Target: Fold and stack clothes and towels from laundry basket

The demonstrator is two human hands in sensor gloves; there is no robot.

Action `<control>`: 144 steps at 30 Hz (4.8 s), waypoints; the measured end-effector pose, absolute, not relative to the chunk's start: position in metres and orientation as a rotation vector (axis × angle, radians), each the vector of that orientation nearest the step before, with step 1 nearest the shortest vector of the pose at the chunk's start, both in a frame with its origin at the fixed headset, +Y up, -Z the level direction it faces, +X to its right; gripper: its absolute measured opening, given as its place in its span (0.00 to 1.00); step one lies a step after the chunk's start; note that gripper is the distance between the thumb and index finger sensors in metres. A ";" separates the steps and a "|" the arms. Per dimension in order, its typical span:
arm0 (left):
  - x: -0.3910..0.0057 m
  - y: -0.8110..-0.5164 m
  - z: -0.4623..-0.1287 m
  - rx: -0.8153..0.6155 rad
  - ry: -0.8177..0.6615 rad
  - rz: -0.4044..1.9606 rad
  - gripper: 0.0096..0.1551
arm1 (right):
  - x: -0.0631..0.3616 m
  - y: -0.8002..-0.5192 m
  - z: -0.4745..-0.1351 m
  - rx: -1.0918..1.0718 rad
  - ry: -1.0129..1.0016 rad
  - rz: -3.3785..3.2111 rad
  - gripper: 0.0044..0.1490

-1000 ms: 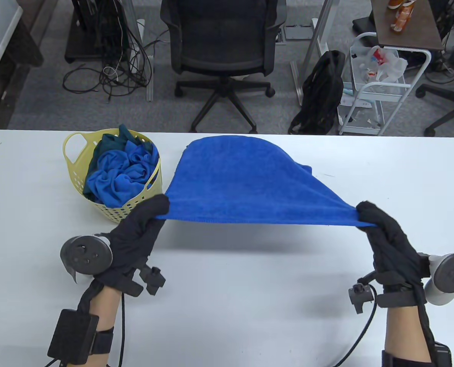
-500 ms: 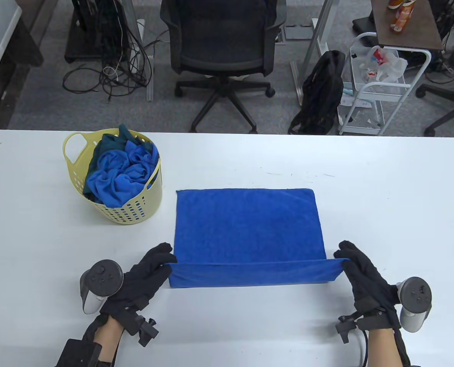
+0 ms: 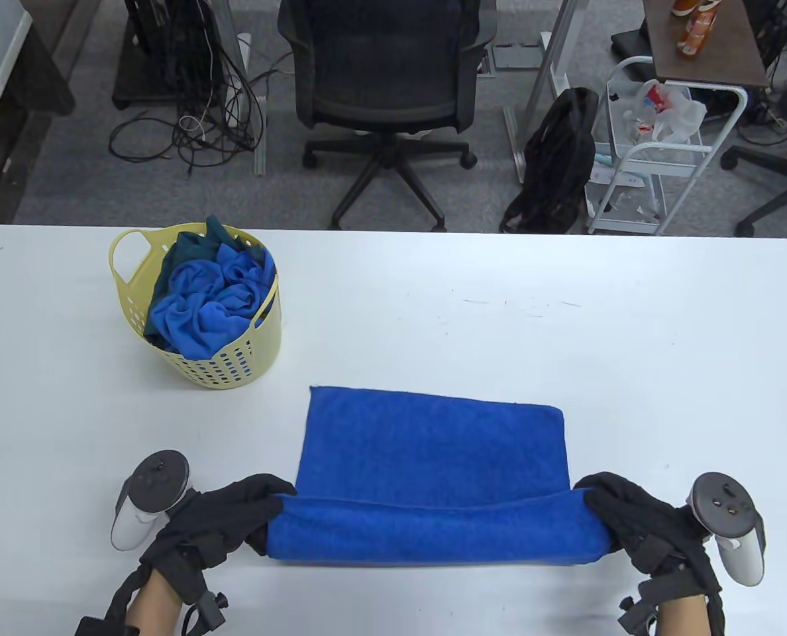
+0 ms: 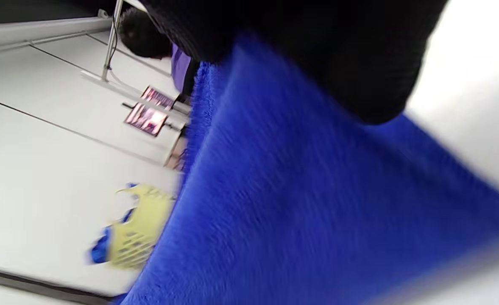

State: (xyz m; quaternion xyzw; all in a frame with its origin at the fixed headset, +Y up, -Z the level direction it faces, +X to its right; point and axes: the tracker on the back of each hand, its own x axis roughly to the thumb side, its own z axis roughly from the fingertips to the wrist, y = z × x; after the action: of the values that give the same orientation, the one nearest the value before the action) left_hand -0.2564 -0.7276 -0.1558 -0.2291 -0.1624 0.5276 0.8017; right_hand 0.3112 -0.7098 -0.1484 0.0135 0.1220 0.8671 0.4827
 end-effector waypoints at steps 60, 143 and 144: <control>-0.257 -0.760 -0.186 -0.121 0.098 0.447 0.38 | 0.191 -0.775 -0.250 -0.822 0.659 2.902 0.27; -0.168 -0.756 -0.246 -0.429 -0.112 0.562 0.41 | 0.170 -0.729 -0.265 -0.225 0.433 2.572 0.36; -0.148 -0.760 -0.262 -0.444 -0.109 0.511 0.42 | 0.175 -0.740 -0.271 -0.304 0.471 2.606 0.39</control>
State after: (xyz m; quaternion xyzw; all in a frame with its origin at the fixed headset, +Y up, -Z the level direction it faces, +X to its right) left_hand -0.1482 -0.7597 -0.2617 -0.2176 -0.0533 0.2508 0.9418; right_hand 0.1751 -0.7404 -0.2705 -0.1108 0.1717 0.9501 0.2355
